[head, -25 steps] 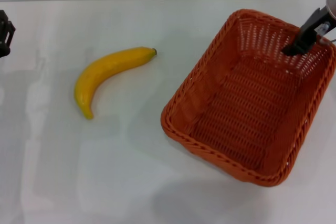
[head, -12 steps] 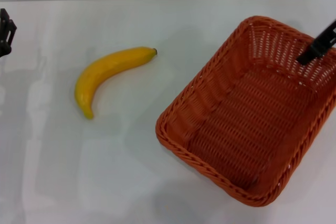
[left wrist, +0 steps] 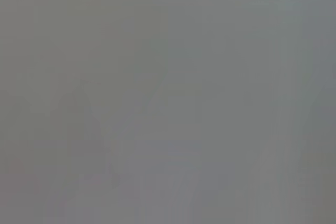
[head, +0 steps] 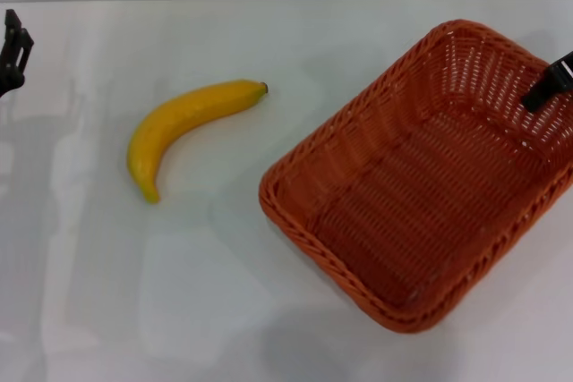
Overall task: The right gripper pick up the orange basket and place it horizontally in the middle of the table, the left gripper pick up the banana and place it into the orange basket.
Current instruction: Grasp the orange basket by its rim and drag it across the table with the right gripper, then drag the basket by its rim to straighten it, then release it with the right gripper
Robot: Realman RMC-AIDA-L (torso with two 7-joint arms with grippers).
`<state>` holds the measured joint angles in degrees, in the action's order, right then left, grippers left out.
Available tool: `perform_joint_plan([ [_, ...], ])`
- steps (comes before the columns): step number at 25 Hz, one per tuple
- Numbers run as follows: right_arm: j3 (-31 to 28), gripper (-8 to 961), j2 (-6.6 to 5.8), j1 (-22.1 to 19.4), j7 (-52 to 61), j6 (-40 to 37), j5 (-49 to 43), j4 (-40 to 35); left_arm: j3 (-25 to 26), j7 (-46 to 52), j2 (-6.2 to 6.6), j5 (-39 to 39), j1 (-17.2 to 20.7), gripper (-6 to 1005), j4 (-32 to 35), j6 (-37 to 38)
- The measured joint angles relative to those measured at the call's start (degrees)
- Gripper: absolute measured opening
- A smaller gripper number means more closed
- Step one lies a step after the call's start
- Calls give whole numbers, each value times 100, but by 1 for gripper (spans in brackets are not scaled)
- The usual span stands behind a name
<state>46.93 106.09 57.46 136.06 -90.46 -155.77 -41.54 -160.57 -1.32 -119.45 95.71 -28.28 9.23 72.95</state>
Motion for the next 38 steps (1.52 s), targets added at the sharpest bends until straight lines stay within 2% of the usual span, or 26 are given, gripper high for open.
perform_joint_plan([
  [5, -486, 124, -43, -176, -11, -2, 214, 20, 3, 0, 1, 0, -17, 851, 0, -24],
  [12, -612, 124, -170, -373, 1, 1, 875, 281, 34, 0, 9, 0, -65, 850, -7, -32],
  [15, -682, 124, -186, -387, 1, 17, 965, 398, 37, 0, 9, 0, -77, 850, -8, -36],
  [26, -903, 124, -119, -615, 6, 453, 1360, 786, 44, 0, 3, 28, -81, 850, 1, -36],
  [32, -908, 124, 16, -847, 8, 728, 1643, 819, 44, 0, 0, 34, -81, 851, 0, -35],
  [38, -933, 124, 83, -1010, 8, 955, 1809, 823, 44, 0, 0, 37, -94, 851, -2, -35],
])
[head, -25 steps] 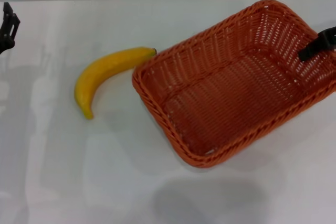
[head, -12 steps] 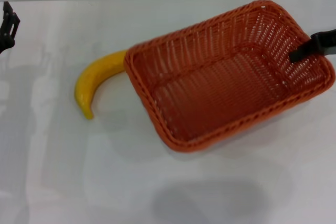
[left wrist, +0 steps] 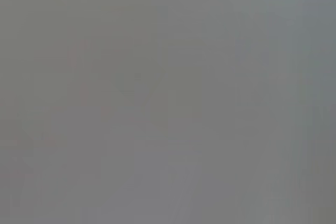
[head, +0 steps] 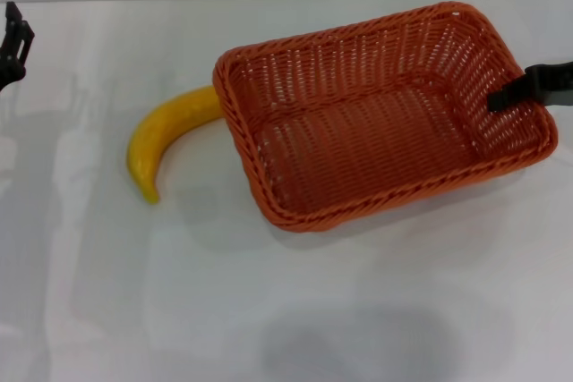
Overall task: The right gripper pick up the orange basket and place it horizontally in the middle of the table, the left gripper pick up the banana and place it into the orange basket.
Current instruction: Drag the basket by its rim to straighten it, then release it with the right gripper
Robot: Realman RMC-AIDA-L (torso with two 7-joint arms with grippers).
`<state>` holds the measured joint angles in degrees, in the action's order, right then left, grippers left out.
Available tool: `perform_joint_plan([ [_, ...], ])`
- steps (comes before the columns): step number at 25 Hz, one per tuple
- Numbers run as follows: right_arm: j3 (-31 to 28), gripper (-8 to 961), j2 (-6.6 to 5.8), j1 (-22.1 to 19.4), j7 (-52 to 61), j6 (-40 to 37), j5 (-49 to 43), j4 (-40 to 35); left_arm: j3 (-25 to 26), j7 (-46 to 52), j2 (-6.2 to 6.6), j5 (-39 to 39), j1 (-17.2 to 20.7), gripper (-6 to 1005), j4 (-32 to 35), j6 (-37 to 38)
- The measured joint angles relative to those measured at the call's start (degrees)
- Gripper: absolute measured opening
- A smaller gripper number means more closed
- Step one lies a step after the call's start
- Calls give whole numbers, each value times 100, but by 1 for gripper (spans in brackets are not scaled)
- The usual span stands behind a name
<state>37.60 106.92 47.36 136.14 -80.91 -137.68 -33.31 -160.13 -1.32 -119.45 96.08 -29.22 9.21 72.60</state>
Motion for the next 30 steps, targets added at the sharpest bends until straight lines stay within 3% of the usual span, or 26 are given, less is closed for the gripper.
perform_joint_plan([
  [30, -130, 125, 217, -325, 9, 626, 306, -17, 0, 0, 10, -2, -4, 851, -42, 0],
])
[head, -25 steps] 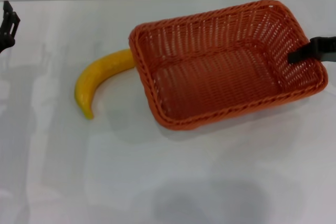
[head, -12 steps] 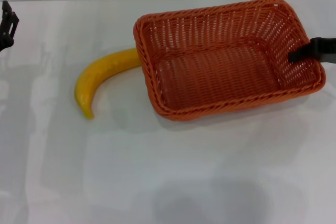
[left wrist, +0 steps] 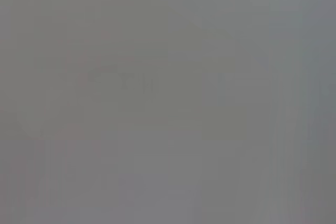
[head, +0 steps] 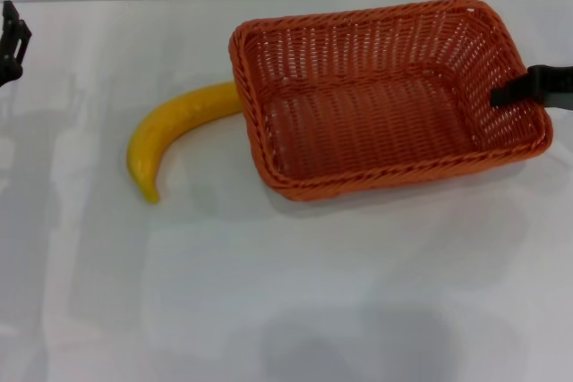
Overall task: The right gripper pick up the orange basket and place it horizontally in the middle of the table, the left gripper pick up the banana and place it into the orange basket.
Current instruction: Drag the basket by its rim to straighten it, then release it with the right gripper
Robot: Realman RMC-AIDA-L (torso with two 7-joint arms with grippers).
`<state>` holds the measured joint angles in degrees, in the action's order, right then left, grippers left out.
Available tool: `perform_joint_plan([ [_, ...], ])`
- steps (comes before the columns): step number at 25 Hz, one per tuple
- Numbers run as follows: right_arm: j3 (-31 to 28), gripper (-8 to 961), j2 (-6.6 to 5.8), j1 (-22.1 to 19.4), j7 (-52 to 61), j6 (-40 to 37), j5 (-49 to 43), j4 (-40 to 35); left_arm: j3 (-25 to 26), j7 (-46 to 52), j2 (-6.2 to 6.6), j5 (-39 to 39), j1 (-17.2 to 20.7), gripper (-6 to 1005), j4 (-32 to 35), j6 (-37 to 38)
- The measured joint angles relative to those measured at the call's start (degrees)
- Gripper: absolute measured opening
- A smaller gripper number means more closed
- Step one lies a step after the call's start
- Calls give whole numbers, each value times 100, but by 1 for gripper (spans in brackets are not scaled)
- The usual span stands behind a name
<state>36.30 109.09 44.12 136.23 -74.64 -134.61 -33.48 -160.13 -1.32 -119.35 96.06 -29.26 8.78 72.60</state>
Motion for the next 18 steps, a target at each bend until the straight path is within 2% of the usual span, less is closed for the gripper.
perform_joint_plan([
  [18, 56, 125, 122, -143, -54, 281, 200, -245, 0, 0, 5, 0, 0, 850, -9, -51],
])
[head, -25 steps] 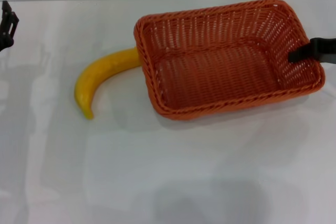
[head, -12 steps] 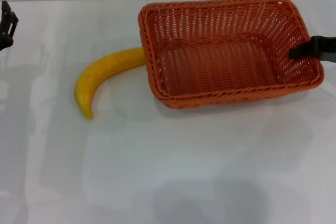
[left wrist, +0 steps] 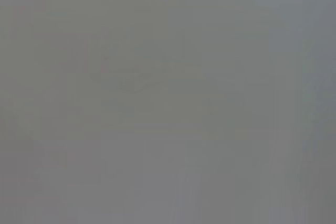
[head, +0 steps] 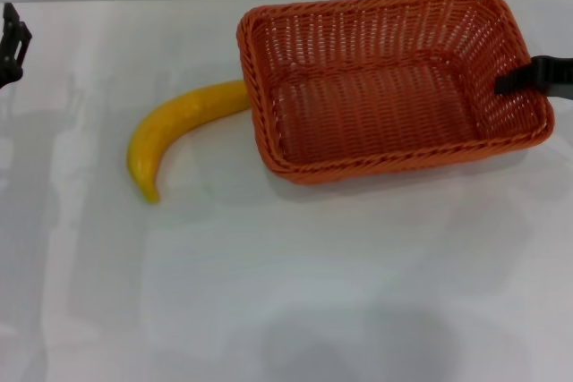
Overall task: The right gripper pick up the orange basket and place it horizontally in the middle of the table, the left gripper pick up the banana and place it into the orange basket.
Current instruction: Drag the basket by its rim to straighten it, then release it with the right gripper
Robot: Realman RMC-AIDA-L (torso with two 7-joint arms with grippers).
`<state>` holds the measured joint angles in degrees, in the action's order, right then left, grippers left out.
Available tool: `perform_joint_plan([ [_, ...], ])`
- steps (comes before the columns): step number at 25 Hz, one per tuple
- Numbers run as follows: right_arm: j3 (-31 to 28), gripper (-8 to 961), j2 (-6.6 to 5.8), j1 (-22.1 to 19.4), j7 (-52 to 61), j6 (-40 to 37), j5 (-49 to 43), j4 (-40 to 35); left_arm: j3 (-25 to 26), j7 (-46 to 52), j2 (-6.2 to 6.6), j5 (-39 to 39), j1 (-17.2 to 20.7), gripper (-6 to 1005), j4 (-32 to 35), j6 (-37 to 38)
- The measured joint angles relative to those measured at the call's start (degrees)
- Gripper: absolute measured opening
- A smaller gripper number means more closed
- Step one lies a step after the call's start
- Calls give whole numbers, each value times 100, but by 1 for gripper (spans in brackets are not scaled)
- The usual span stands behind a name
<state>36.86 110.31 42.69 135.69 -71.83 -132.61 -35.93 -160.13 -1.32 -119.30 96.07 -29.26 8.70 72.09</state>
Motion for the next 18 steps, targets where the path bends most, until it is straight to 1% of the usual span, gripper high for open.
perform_joint_plan([
  [3, 18, 125, 17, -6, -3, 2, 0, -34, 0, 0, 3, 0, 0, 850, -1, -28],
  [11, 23, 124, 6, -7, -23, 5, -8, -37, 0, 0, 14, -12, -32, 850, -34, -30],
  [15, 23, 171, 26, -3, -49, 37, 4, -78, 0, 0, 9, -14, -51, 850, -74, -31],
  [18, 18, 207, 70, -4, -127, 47, 24, -161, 0, 0, 7, -13, -46, 850, -76, -35],
])
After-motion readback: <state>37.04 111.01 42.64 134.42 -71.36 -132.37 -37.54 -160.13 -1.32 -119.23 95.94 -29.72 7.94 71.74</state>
